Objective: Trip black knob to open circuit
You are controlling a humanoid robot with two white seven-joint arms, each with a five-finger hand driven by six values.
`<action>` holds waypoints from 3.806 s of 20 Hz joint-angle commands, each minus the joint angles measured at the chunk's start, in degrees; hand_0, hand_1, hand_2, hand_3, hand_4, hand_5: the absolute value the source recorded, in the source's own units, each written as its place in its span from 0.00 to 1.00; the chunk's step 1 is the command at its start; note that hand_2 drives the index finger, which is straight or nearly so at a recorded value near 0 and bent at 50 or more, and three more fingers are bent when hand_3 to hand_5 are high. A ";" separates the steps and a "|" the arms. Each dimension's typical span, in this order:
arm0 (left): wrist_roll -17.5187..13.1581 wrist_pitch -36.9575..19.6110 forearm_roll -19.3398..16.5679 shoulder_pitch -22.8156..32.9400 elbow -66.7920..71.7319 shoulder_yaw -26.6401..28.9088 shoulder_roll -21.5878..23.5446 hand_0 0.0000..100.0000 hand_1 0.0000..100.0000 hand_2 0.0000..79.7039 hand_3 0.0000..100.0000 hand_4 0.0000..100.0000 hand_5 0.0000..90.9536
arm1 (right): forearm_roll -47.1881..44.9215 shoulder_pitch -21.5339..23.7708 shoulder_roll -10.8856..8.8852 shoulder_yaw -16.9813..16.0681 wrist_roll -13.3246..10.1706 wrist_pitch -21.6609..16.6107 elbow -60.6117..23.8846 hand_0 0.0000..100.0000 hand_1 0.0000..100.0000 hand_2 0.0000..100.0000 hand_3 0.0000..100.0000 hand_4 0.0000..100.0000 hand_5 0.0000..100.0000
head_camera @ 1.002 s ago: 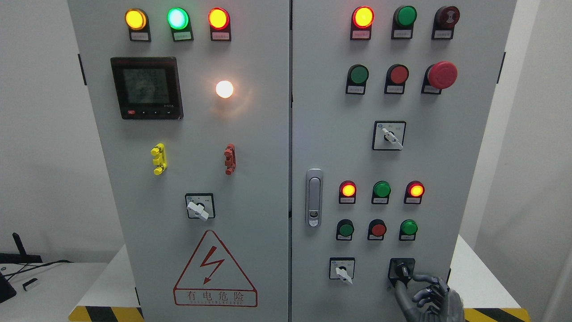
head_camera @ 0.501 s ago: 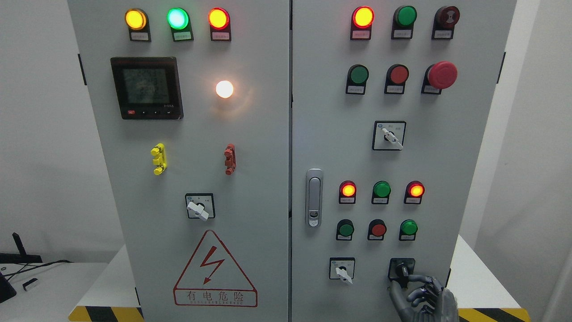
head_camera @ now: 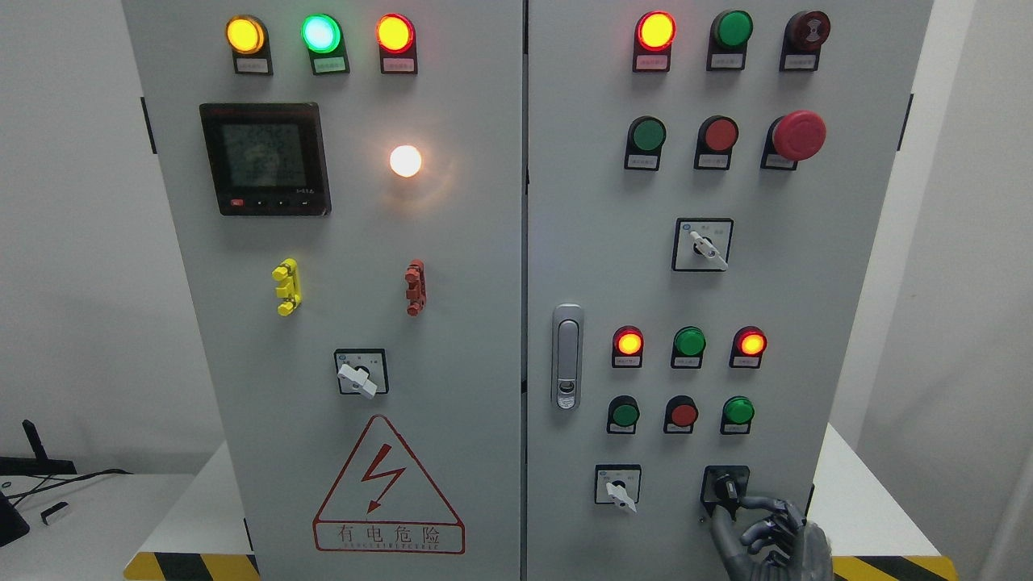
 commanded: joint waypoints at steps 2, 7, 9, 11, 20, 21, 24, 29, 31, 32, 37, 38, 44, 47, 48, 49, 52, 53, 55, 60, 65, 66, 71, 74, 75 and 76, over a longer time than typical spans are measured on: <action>-0.05 0.02 -1.76 0.00 -0.03 0.00 -0.07 0.12 0.39 0.00 0.00 0.00 0.00 | 0.15 0.00 0.03 1.04 -0.06 0.01 0.50 0.32 0.79 0.48 0.83 0.85 0.95; -0.05 0.02 -1.76 0.00 -0.03 0.00 0.02 0.12 0.39 0.00 0.00 0.00 0.00 | 1.47 -0.62 0.11 0.96 -0.06 0.01 1.20 0.33 0.79 0.48 0.83 0.85 0.95; -0.05 0.02 -1.76 0.00 0.06 0.00 -0.07 0.12 0.39 0.00 0.00 0.00 0.00 | 1.56 -0.79 0.11 0.96 -0.06 0.01 1.38 0.33 0.79 0.49 0.83 0.85 0.95; -0.05 0.02 -1.76 0.00 -0.03 0.00 0.02 0.12 0.39 0.00 0.00 0.00 0.00 | 1.56 -0.79 0.11 0.96 -0.15 0.01 1.64 0.33 0.79 0.49 0.84 0.85 0.95; -0.05 0.02 -1.76 0.00 0.06 0.00 0.02 0.12 0.39 0.00 0.00 0.00 0.00 | 1.56 -1.41 0.11 1.04 -0.15 0.01 1.99 0.33 0.79 0.51 0.85 0.85 0.95; -0.05 0.02 -1.76 0.00 -0.03 0.00 0.02 0.12 0.39 0.00 0.00 0.00 0.00 | 1.65 -1.41 0.11 1.04 -0.15 0.01 2.08 0.33 0.79 0.51 0.85 0.85 0.95; -0.05 0.02 -1.76 0.00 0.06 0.00 0.02 0.12 0.39 0.00 0.00 0.00 0.00 | 1.65 -1.41 0.11 0.96 -0.15 0.01 2.17 0.34 0.79 0.52 0.85 0.85 0.95; -0.05 0.02 -1.76 0.00 -0.03 0.00 0.02 0.12 0.39 0.00 0.00 0.00 0.00 | 1.65 -1.50 0.11 0.96 -0.15 0.01 2.34 0.34 0.80 0.52 0.85 0.85 0.95; -0.05 0.02 -1.76 0.00 -0.03 0.00 0.02 0.12 0.39 0.00 0.00 0.00 0.00 | 1.65 -1.50 0.11 0.96 -0.15 0.01 2.34 0.35 0.80 0.52 0.85 0.85 0.95; -0.05 0.02 -1.76 0.00 0.06 0.00 -0.07 0.12 0.39 0.00 0.00 0.00 0.00 | 1.65 -1.50 0.11 0.96 -0.15 0.01 2.43 0.35 0.80 0.52 0.85 0.85 0.95; -0.05 0.02 -1.76 0.00 -0.03 0.00 -0.07 0.12 0.39 0.00 0.00 0.00 0.00 | 1.65 -1.50 0.11 0.96 -0.15 0.01 2.34 0.36 0.80 0.52 0.86 0.85 0.95; -0.05 0.02 -1.76 0.00 -0.03 0.00 0.02 0.12 0.39 0.00 0.00 0.00 0.00 | 1.65 -1.50 0.11 0.96 -0.15 0.01 2.34 0.37 0.80 0.52 0.86 0.85 0.95; -0.05 0.02 -1.76 0.00 -0.03 0.00 0.02 0.12 0.39 0.00 0.00 0.00 0.00 | 1.65 -1.76 0.11 0.96 -0.06 0.01 2.34 0.41 0.83 0.53 0.87 0.85 0.95; -0.05 0.02 -1.76 0.00 -0.03 0.00 -0.07 0.12 0.39 0.00 0.00 0.00 0.00 | 1.65 -1.94 0.11 1.04 -0.06 0.01 2.34 0.45 0.86 0.53 0.88 0.85 0.95; -0.05 0.02 -1.76 0.00 -0.03 0.00 0.02 0.12 0.39 0.00 0.00 0.00 0.00 | 1.56 -2.02 0.11 1.04 0.02 0.01 2.34 0.46 0.87 0.53 0.89 0.85 0.95; -0.05 0.02 -1.76 0.00 -0.03 0.00 -0.07 0.12 0.39 0.00 0.00 0.00 0.00 | 1.56 -2.02 0.11 1.04 0.02 0.01 2.34 0.46 0.87 0.53 0.89 0.85 0.94; -0.05 0.02 -1.76 0.00 0.06 0.00 -0.07 0.12 0.39 0.00 0.00 0.00 0.00 | 1.56 -2.02 0.11 1.04 0.02 0.10 2.34 0.47 0.89 0.54 0.89 0.85 0.94; -0.05 0.02 -1.76 0.00 -0.03 0.00 0.02 0.12 0.39 0.00 0.00 0.00 0.00 | 1.56 -2.02 0.03 1.04 0.02 0.10 2.34 0.48 0.89 0.54 0.89 0.85 0.94; -0.05 0.02 -1.76 0.00 0.06 0.00 0.02 0.12 0.39 0.00 0.00 0.00 0.00 | 1.47 -2.03 0.11 1.04 0.02 0.10 2.43 0.48 0.89 0.54 0.89 0.85 0.94; -0.05 0.02 -1.76 0.00 -0.03 0.00 0.02 0.12 0.39 0.00 0.00 0.00 0.00 | 1.47 -2.37 0.11 0.96 0.02 0.10 2.43 0.49 0.90 0.55 0.90 0.85 0.94; -0.05 0.02 -1.76 0.00 -0.03 0.00 0.02 0.12 0.39 0.00 0.00 0.00 0.00 | 1.38 -2.38 0.11 0.87 0.02 0.19 2.43 0.49 0.91 0.55 0.90 0.85 0.94; -0.05 0.02 -1.76 0.00 0.06 0.00 0.02 0.12 0.39 0.00 0.00 0.00 0.00 | 1.30 -2.38 0.11 0.87 0.02 0.10 2.43 0.50 0.90 0.55 0.90 0.85 0.95; -0.05 0.02 -1.76 0.00 -0.03 0.00 0.02 0.12 0.39 0.00 0.00 0.00 0.00 | 1.30 -2.38 0.11 0.87 -0.06 0.10 2.43 0.46 0.84 0.56 0.91 0.86 0.95; -0.05 0.02 -1.76 0.00 -0.03 0.00 -0.07 0.12 0.39 0.00 0.00 0.00 0.00 | 1.30 -2.38 0.11 0.95 -0.06 0.10 2.43 0.45 0.83 0.56 0.91 0.86 0.95; -0.05 0.02 -1.76 0.00 -0.03 0.00 -0.07 0.12 0.39 0.00 0.00 0.00 0.00 | 1.30 -2.38 0.11 0.96 -0.06 0.10 2.43 0.45 0.83 0.56 0.91 0.86 0.95; -0.05 0.02 -1.76 0.00 -0.03 0.00 -0.07 0.12 0.39 0.00 0.00 0.00 0.00 | 1.30 -2.38 0.11 0.96 0.02 0.10 2.43 0.45 0.82 0.56 0.91 0.86 0.95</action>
